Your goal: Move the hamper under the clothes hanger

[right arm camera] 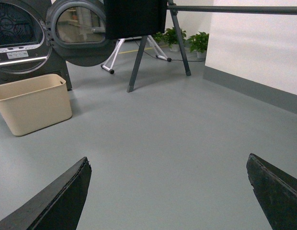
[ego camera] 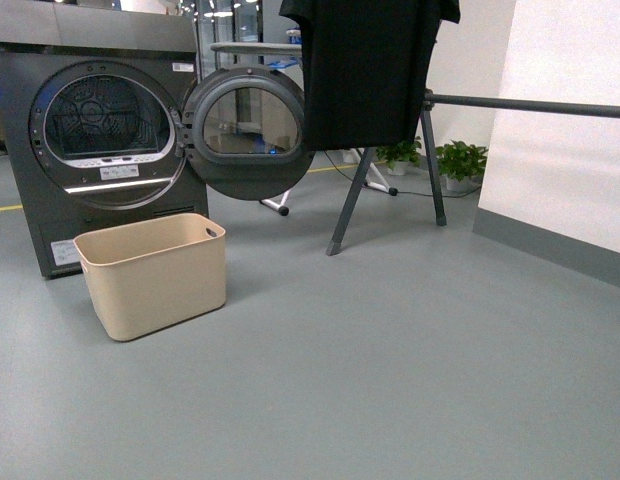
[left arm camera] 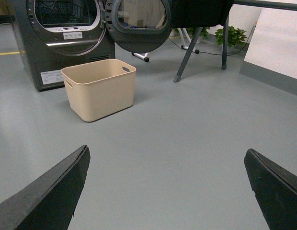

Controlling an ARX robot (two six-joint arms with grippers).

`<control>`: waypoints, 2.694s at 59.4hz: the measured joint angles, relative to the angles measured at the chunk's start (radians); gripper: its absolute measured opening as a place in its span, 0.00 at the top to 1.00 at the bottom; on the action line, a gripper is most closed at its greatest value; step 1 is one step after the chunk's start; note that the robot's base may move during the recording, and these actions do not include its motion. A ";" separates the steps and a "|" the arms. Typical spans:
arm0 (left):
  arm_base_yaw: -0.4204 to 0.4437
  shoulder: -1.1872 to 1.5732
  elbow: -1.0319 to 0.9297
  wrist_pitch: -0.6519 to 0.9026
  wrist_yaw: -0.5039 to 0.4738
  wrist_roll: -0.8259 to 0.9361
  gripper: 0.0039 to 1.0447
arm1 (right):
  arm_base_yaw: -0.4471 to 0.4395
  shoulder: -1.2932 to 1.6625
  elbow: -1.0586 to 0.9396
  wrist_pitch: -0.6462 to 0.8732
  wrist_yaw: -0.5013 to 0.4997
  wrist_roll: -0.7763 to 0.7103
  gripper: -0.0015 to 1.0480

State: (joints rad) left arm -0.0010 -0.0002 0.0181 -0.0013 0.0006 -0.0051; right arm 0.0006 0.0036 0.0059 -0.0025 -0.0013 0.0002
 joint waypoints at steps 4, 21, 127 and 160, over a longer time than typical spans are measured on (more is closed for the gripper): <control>0.000 0.000 0.000 0.000 0.000 0.000 0.06 | 0.000 0.000 0.000 0.000 0.000 0.000 0.08; 0.000 0.000 0.000 0.000 0.000 0.000 0.06 | 0.000 0.000 0.000 0.000 0.000 0.000 0.08; 0.000 0.002 0.000 0.000 0.000 0.000 0.06 | 0.000 0.000 0.000 0.000 0.001 0.000 0.08; 0.000 0.000 0.000 0.000 0.000 0.000 0.06 | 0.000 0.000 0.000 -0.001 0.000 0.000 0.08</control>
State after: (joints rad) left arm -0.0010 -0.0002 0.0181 -0.0013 0.0006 -0.0051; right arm 0.0002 0.0036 0.0059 -0.0036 -0.0013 0.0002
